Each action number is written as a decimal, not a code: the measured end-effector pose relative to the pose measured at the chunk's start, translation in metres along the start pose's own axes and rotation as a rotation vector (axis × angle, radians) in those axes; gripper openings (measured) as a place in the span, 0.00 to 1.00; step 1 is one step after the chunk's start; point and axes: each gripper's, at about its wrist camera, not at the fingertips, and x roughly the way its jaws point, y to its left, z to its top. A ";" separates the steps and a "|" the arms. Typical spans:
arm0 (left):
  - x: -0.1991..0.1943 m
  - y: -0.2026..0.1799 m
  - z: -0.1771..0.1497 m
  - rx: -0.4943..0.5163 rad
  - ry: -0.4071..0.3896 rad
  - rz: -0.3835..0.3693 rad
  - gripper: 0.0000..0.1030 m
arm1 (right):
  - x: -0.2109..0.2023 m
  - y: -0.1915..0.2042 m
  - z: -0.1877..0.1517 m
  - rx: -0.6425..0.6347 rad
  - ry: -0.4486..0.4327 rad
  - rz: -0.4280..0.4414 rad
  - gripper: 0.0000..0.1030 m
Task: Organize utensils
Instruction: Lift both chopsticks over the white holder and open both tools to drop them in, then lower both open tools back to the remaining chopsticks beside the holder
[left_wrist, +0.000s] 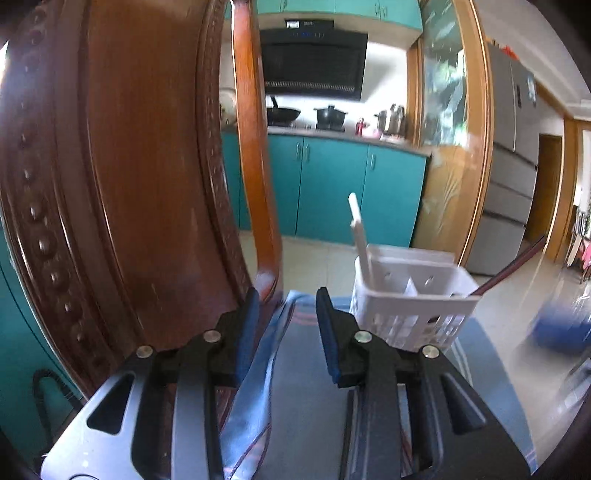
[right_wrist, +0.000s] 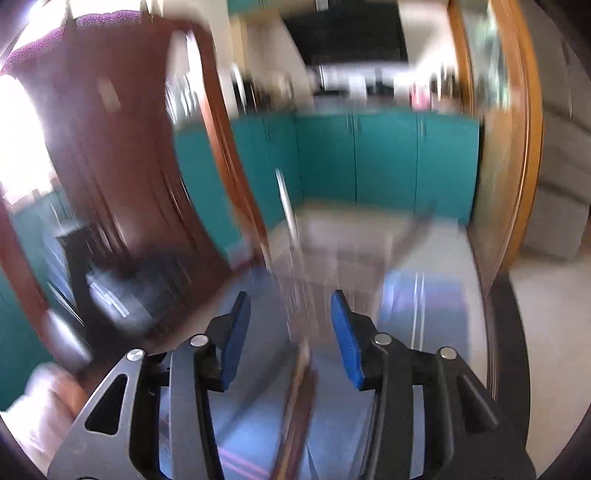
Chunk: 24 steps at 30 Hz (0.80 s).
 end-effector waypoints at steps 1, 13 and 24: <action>0.003 -0.001 -0.003 0.007 0.026 -0.002 0.35 | 0.027 -0.007 -0.015 0.019 0.089 -0.014 0.35; 0.034 -0.018 -0.038 0.059 0.283 -0.035 0.52 | 0.130 -0.016 -0.080 0.040 0.439 -0.168 0.32; 0.048 -0.014 -0.061 0.092 0.420 -0.027 0.59 | 0.109 -0.035 -0.082 0.156 0.370 -0.239 0.01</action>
